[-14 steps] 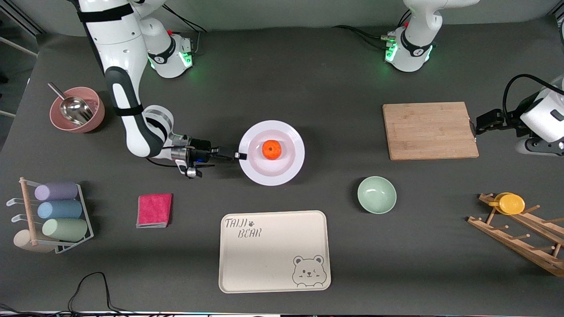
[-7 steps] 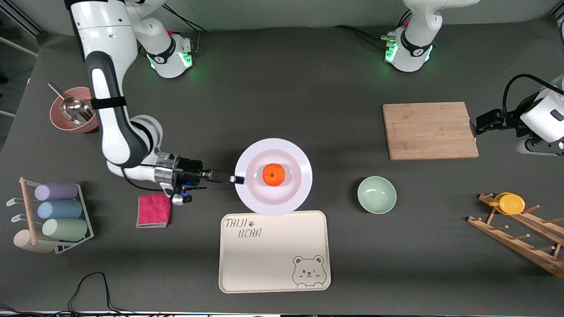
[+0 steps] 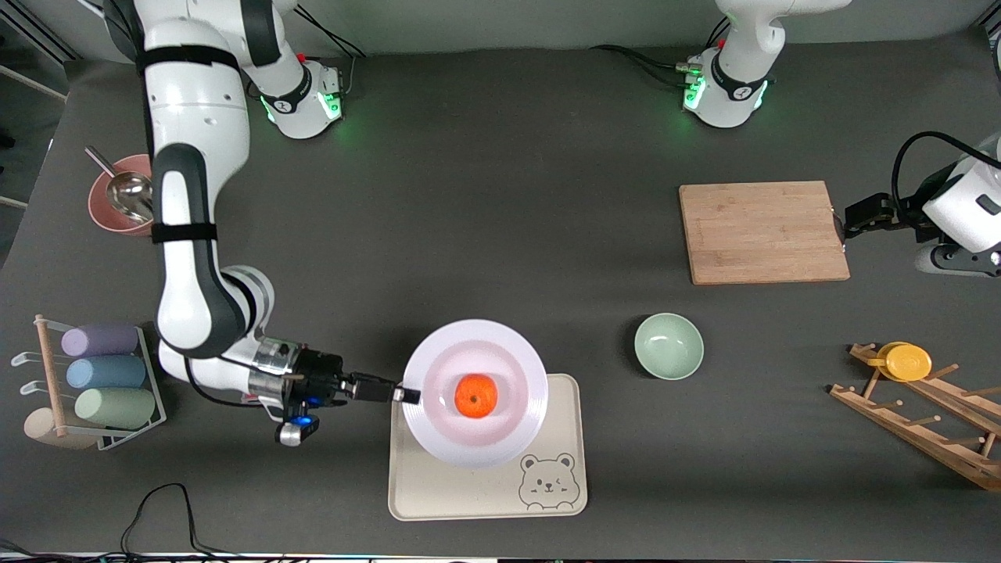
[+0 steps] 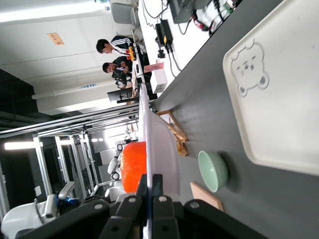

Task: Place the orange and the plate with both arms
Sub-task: 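Carry the plate over the cream tray with the right gripper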

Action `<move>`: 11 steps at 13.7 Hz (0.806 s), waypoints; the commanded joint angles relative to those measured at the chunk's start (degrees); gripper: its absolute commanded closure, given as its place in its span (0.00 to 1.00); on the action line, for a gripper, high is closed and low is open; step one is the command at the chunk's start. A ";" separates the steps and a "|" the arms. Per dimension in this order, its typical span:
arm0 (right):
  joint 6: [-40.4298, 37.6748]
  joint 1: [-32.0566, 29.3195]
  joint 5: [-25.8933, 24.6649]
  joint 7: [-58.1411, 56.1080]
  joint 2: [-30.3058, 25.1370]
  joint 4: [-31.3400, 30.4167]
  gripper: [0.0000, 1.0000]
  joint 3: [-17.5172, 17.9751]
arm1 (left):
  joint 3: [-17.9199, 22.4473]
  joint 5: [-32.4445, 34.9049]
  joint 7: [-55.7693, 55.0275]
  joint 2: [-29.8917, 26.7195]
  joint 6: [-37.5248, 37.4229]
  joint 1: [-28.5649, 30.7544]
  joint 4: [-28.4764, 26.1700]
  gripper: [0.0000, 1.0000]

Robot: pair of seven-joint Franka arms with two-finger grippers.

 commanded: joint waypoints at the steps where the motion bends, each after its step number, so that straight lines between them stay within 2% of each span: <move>1: -0.47 -4.38 0.36 5.16 11.44 17.05 1.00 0.47 | 0.29 -0.09 -0.27 -0.20 -1.05 -0.57 0.30 0.00; 3: 1.97 -7.11 0.45 4.72 15.86 22.79 1.00 2.65 | 0.29 -0.17 -0.36 -0.20 -1.13 -0.66 0.30 0.00; 4: 3.12 -7.47 0.36 4.46 16.48 23.24 1.00 3.80 | 0.29 -0.17 -0.36 -0.20 -1.13 -0.58 0.30 0.00; 8: 4.71 -7.47 0.36 -1.50 18.68 23.42 1.00 4.42 | 0.29 -0.17 -0.36 -0.20 -1.05 -0.57 0.30 0.00; 11: 8.05 -7.47 0.36 -8.01 21.14 23.33 1.00 7.41 | 0.29 -0.17 -0.45 -0.20 -1.05 -0.57 0.30 0.00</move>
